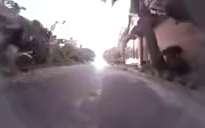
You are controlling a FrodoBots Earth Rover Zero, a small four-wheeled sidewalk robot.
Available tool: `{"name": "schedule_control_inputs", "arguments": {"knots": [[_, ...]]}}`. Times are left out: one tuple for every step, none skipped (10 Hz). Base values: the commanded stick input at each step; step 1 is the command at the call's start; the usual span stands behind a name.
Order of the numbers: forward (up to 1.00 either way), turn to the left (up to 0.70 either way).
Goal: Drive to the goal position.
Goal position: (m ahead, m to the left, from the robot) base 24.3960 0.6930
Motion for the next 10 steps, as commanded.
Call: {"name": "schedule_control_inputs", "arguments": {"knots": [[1.0,0.0],[1.0,-0.08],[1.0,-0.37],[1.0,-0.4],[1.0,-0.17],[1.0,-0.01],[1.0,0.0],[1.0,0.0],[1.0,0.0],[1.0,0.0]]}}
